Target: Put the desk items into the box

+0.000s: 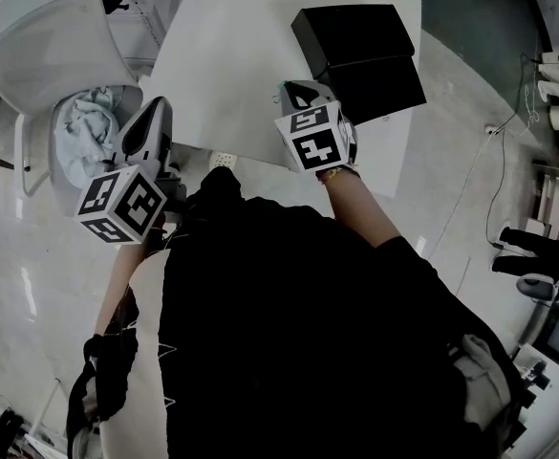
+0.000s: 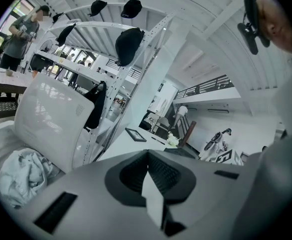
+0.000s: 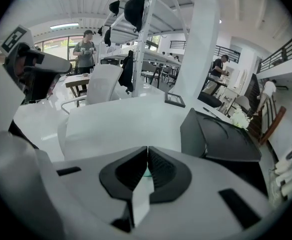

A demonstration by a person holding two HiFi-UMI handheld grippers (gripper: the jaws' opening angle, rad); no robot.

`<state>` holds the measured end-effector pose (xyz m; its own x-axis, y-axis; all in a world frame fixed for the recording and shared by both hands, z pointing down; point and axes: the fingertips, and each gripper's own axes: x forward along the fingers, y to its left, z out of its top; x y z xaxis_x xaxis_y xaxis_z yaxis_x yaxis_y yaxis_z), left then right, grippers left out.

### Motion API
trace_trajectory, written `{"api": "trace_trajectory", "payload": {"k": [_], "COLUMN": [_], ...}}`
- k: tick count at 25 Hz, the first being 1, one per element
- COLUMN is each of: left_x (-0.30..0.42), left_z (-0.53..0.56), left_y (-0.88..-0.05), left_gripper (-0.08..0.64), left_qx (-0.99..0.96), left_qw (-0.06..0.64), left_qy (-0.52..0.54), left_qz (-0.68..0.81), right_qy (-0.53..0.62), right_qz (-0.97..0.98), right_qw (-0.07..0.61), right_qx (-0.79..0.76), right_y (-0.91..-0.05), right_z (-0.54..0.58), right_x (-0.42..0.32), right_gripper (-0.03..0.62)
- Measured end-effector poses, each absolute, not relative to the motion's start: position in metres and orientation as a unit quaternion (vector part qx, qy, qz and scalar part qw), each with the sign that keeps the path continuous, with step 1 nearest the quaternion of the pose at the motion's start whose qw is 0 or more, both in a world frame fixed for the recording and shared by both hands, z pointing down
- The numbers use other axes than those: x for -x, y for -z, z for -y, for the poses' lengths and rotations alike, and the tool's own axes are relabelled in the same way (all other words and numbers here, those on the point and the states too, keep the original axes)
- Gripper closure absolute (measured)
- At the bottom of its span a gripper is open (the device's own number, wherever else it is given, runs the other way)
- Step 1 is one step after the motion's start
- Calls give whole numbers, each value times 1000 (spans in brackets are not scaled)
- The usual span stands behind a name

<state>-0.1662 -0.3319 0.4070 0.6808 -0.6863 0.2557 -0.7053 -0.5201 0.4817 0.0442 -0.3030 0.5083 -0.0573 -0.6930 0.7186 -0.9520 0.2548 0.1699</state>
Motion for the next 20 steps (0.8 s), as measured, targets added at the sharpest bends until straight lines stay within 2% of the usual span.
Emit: {"api": "trace_trajectory", "payload": {"k": [13, 20], "left_x": [154, 143], "left_z": [311, 294], "left_y": [-390, -371], "left_gripper": [549, 549], "left_qx": [-883, -894], "left_qw": [262, 246], "left_qy": [-16, -9], "left_qz": [389, 373], "right_qy": [-191, -240], "right_qz": [710, 711], "right_qw": [305, 202], "right_qx": [-606, -629], "right_y": [-489, -455], "right_z": [286, 271], "right_x": [-51, -59], "right_gripper": [583, 583]}}
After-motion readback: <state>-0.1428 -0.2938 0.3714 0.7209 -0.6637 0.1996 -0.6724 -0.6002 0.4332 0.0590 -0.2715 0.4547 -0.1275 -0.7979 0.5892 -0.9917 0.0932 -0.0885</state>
